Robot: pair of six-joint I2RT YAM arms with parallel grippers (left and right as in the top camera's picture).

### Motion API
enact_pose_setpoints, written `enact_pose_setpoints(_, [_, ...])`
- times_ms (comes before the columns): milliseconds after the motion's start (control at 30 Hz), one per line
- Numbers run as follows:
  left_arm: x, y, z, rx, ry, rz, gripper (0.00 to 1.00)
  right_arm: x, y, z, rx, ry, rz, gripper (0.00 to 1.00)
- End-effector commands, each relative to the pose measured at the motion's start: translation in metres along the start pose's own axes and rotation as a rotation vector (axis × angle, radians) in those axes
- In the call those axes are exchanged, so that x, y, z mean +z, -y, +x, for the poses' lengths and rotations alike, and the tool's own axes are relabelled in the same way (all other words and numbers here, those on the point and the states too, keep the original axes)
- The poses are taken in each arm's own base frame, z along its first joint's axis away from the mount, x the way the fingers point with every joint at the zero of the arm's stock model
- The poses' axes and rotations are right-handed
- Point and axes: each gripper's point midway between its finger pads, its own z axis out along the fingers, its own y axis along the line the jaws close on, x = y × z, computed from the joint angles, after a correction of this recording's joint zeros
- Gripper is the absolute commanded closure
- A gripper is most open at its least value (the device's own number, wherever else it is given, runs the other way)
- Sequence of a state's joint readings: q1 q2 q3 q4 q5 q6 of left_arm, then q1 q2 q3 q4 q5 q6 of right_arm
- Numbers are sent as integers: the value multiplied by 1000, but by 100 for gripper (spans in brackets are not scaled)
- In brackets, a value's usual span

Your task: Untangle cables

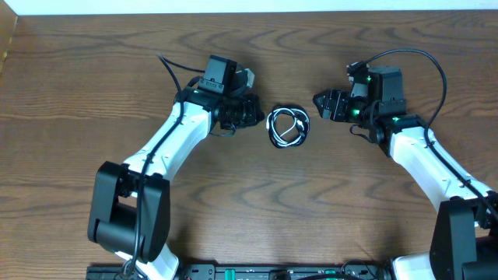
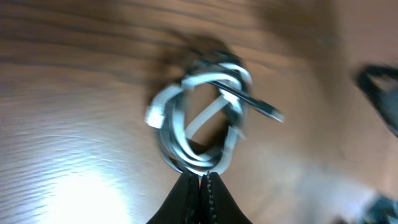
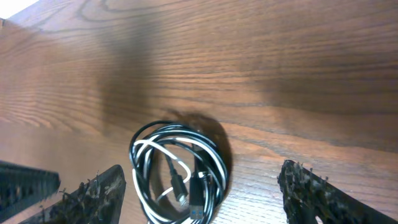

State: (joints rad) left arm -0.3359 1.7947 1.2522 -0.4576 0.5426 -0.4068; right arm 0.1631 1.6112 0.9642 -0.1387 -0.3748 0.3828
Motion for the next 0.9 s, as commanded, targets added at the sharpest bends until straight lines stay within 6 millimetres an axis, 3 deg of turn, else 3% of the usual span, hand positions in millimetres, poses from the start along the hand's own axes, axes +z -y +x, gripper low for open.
enact_pose_setpoints(0, [20,-37,2,-178,17,-157,92,-1,2,-5,-1,14,36,24])
enact_pose_setpoints(200, [47,-39,36,-282,-90,-205,92,-1,3,-2,2,5,39,24])
enact_pose_setpoints(467, [61,-35,53,-308,-115,-245,92,-1,5,-1,4,2,49,23])
enact_pose_setpoints(567, [73,-35,53,-293,-106,-247,91,-1,5,0,6,-1,50,23])
enact_pose_setpoints(700, [93,-33,48,-338,-76,-225,78,-1,6,3,11,-14,55,23])
enact_pose_setpoints(867, [115,-41,59,-331,-103,-245,78,-1,7,4,13,-20,58,23])
